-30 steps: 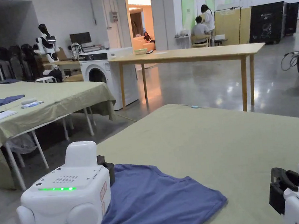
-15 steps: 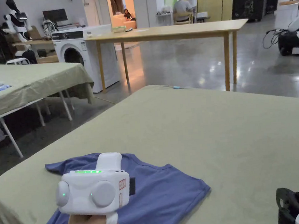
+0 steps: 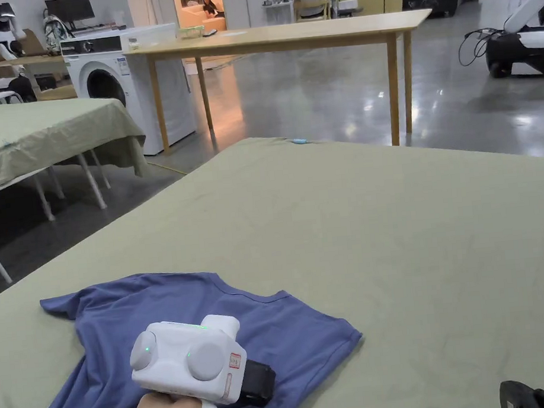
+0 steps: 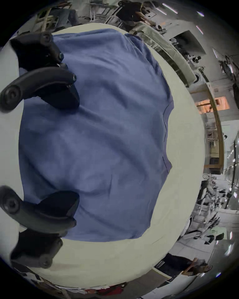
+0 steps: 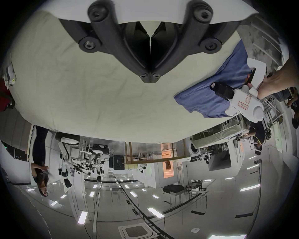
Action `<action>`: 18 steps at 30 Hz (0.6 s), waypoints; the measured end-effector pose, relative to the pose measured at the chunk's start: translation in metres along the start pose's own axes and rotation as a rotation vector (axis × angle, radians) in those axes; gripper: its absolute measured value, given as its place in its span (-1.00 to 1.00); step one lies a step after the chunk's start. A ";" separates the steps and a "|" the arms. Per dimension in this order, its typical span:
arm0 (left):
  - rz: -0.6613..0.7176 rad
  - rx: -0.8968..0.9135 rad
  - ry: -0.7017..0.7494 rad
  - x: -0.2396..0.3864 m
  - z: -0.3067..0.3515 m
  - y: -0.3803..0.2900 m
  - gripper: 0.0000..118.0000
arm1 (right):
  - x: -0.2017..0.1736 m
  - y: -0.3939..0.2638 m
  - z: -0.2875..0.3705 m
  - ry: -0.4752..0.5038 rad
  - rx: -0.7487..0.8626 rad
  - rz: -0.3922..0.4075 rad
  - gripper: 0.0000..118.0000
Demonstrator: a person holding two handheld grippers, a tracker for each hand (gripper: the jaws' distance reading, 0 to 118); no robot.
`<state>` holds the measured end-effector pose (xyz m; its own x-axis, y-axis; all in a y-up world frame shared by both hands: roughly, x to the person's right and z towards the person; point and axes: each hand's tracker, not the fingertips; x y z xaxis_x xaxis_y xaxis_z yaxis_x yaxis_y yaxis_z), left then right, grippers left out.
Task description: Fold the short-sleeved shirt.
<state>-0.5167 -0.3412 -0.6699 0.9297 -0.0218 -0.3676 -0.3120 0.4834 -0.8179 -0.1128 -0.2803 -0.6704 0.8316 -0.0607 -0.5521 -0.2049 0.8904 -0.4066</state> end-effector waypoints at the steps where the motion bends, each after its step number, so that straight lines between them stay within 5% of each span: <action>1: -0.004 0.003 -0.002 -0.001 0.002 0.000 0.63 | 0.002 0.000 0.002 -0.004 -0.002 -0.001 -1.00; 2: -0.005 0.034 -0.010 0.000 0.008 -0.001 0.30 | 0.005 -0.001 0.006 -0.008 -0.003 -0.003 -1.00; 4: -0.025 0.090 0.037 0.001 0.018 -0.001 -1.00 | 0.010 -0.001 0.015 -0.021 -0.002 -0.009 -1.00; 12: -0.062 0.243 -0.028 0.022 0.094 0.020 -1.00 | 0.048 -0.008 0.075 -0.106 0.032 -0.063 -1.00; 18: -0.229 0.362 -0.146 0.126 0.170 0.045 -1.00 | 0.086 -0.013 0.133 -0.223 0.078 -0.113 -1.00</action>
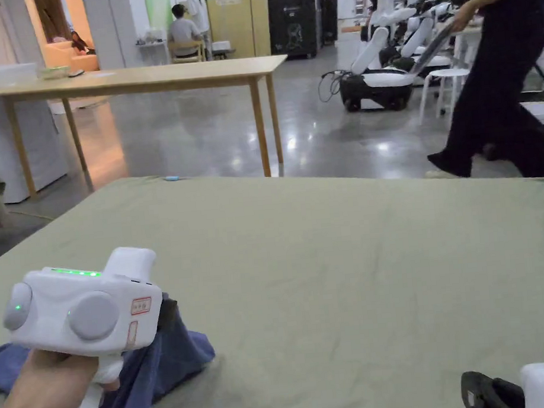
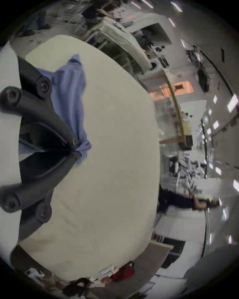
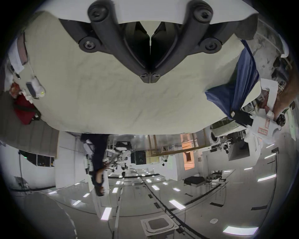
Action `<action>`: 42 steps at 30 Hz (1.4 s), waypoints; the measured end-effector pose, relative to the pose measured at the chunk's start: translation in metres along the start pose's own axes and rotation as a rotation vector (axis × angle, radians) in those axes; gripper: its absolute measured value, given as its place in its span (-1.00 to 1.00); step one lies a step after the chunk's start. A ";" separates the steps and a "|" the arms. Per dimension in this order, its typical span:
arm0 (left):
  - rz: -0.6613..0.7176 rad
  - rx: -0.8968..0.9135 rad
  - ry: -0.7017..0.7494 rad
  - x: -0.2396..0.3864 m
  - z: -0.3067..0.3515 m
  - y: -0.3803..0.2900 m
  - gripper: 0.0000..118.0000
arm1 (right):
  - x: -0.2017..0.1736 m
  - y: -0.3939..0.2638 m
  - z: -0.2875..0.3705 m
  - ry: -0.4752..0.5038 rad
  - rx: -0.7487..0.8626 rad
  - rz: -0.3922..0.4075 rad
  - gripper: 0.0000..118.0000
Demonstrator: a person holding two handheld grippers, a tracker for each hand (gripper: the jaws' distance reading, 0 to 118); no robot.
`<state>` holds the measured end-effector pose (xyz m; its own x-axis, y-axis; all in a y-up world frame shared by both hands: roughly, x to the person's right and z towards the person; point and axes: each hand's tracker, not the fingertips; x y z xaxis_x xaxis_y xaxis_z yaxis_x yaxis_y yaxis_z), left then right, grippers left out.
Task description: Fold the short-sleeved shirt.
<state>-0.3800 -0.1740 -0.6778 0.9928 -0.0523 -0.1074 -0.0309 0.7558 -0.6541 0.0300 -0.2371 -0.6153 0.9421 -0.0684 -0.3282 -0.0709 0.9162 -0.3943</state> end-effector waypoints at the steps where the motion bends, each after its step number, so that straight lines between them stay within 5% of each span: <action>1: -0.011 0.022 -0.033 0.018 0.003 0.009 -1.00 | 0.008 0.000 0.008 -0.025 0.007 -0.007 -1.00; 11: -0.143 0.173 -0.424 0.241 -0.008 0.099 -1.00 | 0.092 -0.006 0.062 -0.277 0.016 -0.036 -1.00; 15: -0.140 0.105 -0.579 0.319 -0.036 0.099 -1.00 | 0.121 -0.011 0.071 -0.334 0.013 -0.075 -1.00; 25: -0.194 -0.184 -0.573 0.409 -0.160 0.017 -0.97 | 0.160 -0.031 0.050 -0.384 -0.039 -0.127 -1.00; 26: -0.205 -0.193 -0.567 0.410 -0.166 0.014 -0.85 | 0.161 -0.032 0.047 -0.381 -0.044 -0.129 -1.00; 27: -0.210 -0.196 -0.567 0.409 -0.168 0.011 -0.48 | 0.162 -0.033 0.044 -0.381 -0.048 -0.130 -1.00; 28: -0.210 -0.191 -0.560 0.406 -0.168 0.010 0.57 | 0.162 -0.033 0.043 -0.379 -0.051 -0.130 -1.00; 29: -0.215 -0.187 -0.549 0.401 -0.168 0.009 1.00 | 0.163 -0.033 0.040 -0.376 -0.053 -0.130 -1.00; 31: -0.199 -0.066 -0.565 0.387 -0.151 0.011 0.81 | 0.161 -0.031 0.040 -0.366 -0.053 -0.130 -1.00; 36: -0.143 0.108 -0.451 0.299 -0.051 0.007 0.69 | 0.145 -0.019 0.044 -0.343 -0.015 -0.120 -1.00; 38: -0.089 0.242 -0.385 0.254 -0.002 -0.009 0.30 | 0.136 -0.017 0.049 -0.330 0.007 -0.106 -1.00; 40: -0.041 0.340 -0.295 0.215 0.046 -0.033 0.21 | 0.124 -0.014 0.055 -0.307 0.031 -0.085 -1.00; 41: -0.022 0.384 -0.248 0.194 0.065 -0.048 -0.06 | 0.117 -0.014 0.059 -0.305 0.039 -0.071 -1.00; 42: 0.009 0.421 -0.188 0.176 0.080 -0.063 -0.57 | 0.111 -0.014 0.061 -0.301 0.052 -0.056 -1.00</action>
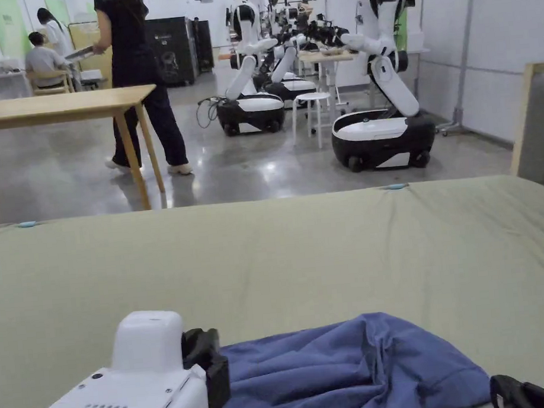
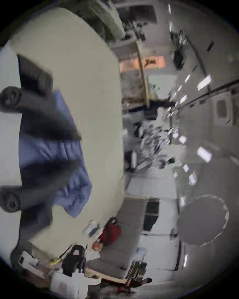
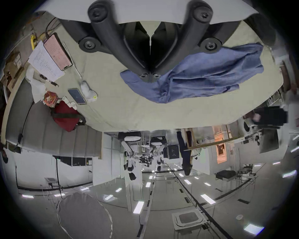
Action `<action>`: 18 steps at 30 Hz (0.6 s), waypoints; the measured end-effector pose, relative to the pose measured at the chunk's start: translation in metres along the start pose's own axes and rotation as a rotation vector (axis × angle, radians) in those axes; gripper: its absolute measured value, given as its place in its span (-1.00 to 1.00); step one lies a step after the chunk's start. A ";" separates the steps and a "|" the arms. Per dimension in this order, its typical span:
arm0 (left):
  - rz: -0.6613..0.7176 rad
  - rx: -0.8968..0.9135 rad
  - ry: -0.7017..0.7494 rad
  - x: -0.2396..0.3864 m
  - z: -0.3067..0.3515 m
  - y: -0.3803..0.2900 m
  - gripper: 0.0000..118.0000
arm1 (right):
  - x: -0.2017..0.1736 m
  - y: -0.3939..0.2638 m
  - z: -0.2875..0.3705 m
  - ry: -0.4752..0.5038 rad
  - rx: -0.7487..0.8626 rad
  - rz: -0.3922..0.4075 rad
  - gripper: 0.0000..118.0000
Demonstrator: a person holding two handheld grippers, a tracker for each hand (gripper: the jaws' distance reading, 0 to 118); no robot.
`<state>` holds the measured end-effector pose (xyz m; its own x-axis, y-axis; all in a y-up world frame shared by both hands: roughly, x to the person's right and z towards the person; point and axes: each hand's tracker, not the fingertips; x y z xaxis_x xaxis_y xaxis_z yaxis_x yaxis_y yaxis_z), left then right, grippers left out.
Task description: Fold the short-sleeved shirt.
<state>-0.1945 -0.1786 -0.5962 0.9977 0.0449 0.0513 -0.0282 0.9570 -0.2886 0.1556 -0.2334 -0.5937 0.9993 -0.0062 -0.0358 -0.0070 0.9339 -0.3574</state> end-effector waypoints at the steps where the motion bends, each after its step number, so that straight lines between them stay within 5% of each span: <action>1: 0.010 0.027 0.087 -0.010 0.018 -0.006 -1.00 | -0.005 0.000 0.003 0.003 0.008 0.008 -1.00; 8: 0.028 0.003 0.294 -0.068 0.092 -0.032 -1.00 | -0.031 0.001 0.019 0.042 0.031 0.028 -0.99; 18: 0.189 -0.322 0.251 -0.148 0.028 -0.052 -1.00 | -0.049 -0.004 0.010 0.090 -0.004 0.034 -0.99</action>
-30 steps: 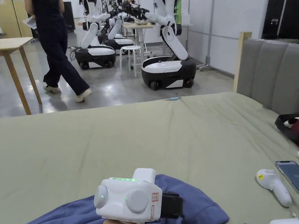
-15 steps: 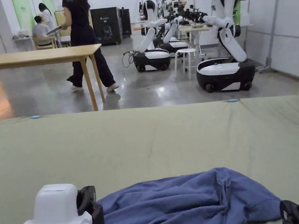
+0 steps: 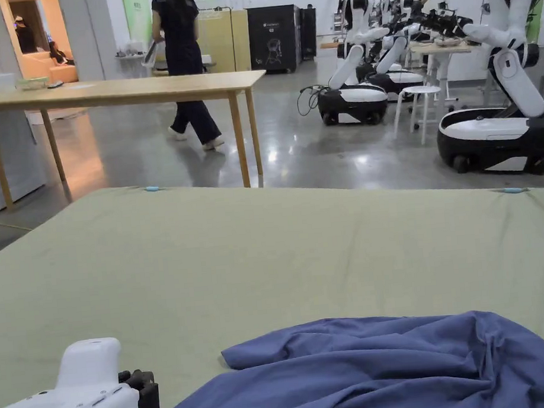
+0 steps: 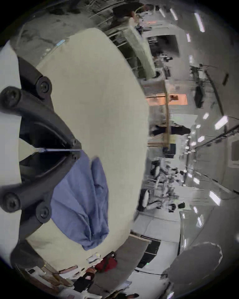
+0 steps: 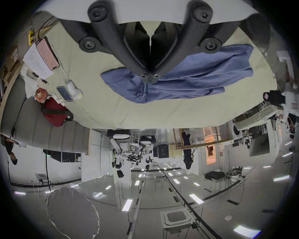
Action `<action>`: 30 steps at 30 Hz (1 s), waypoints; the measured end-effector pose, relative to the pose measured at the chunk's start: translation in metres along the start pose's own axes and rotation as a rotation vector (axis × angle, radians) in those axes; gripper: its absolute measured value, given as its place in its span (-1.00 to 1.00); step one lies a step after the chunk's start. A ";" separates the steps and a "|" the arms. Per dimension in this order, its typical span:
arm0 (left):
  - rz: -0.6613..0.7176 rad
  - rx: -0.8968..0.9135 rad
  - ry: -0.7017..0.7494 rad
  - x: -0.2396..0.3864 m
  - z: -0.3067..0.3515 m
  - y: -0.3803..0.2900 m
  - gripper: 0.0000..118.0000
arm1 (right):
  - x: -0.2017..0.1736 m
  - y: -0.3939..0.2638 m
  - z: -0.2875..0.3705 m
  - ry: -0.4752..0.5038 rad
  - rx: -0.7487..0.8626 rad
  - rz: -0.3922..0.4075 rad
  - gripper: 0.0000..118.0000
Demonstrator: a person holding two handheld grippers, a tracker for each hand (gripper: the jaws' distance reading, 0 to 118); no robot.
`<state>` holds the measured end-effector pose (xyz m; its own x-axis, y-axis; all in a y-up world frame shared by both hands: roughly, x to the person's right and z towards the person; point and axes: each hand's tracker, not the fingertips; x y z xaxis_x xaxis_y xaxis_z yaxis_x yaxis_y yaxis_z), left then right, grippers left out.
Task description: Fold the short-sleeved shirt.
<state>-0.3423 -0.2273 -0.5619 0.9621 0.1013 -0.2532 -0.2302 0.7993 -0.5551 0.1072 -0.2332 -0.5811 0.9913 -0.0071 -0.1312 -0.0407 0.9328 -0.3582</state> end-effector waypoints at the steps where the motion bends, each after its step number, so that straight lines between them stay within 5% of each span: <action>1: -0.012 -0.073 0.015 -0.006 -0.018 0.002 -1.00 | -0.001 -0.001 -0.003 0.004 -0.005 0.001 -0.99; 4: -0.059 -0.230 -0.019 -0.027 -0.069 0.004 -0.95 | -0.001 -0.005 -0.011 0.010 -0.027 -0.004 -0.99; 5: -0.048 -0.283 -0.010 -0.030 -0.085 0.003 -0.67 | -0.001 -0.007 -0.014 0.013 -0.037 -0.007 -0.99; 6: -0.058 -0.309 -0.001 -0.030 -0.095 0.001 0.00 | 0.000 -0.009 -0.017 0.012 -0.044 -0.007 -0.99; 7: -0.080 -0.323 0.004 -0.029 -0.101 0.002 0.96 | 0.000 -0.011 -0.020 0.009 -0.052 -0.006 -0.99; 14: -0.134 -0.447 0.085 -0.015 -0.146 -0.010 0.86 | 0.003 -0.020 -0.035 0.002 -0.105 -0.018 -0.99; 17: -0.127 -0.443 0.091 -0.038 -0.173 -0.011 0.67 | 0.008 -0.023 -0.042 -0.005 -0.127 -0.014 -0.99; 18: -0.140 -0.442 0.052 -0.039 -0.170 -0.008 0.43 | 0.011 -0.024 -0.044 -0.008 -0.133 -0.015 -0.99; 20: -0.168 -0.390 0.022 -0.028 -0.153 -0.006 -0.82 | 0.017 -0.023 -0.053 -0.021 -0.151 -0.011 -0.99; 21: -0.160 -0.385 0.013 -0.028 -0.152 -0.007 -1.00 | 0.021 -0.022 -0.057 -0.031 -0.157 -0.011 -0.99; 30: -0.146 -0.365 -0.026 0.001 -0.113 -0.007 -1.00 | 0.111 0.016 -0.141 -0.162 -0.285 0.016 -0.99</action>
<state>-0.3560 -0.2993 -0.6481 0.9908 0.0211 -0.1335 -0.1234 0.5436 -0.8302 0.1993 -0.2702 -0.7316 0.9963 0.0860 0.0019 -0.0674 0.7938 -0.6044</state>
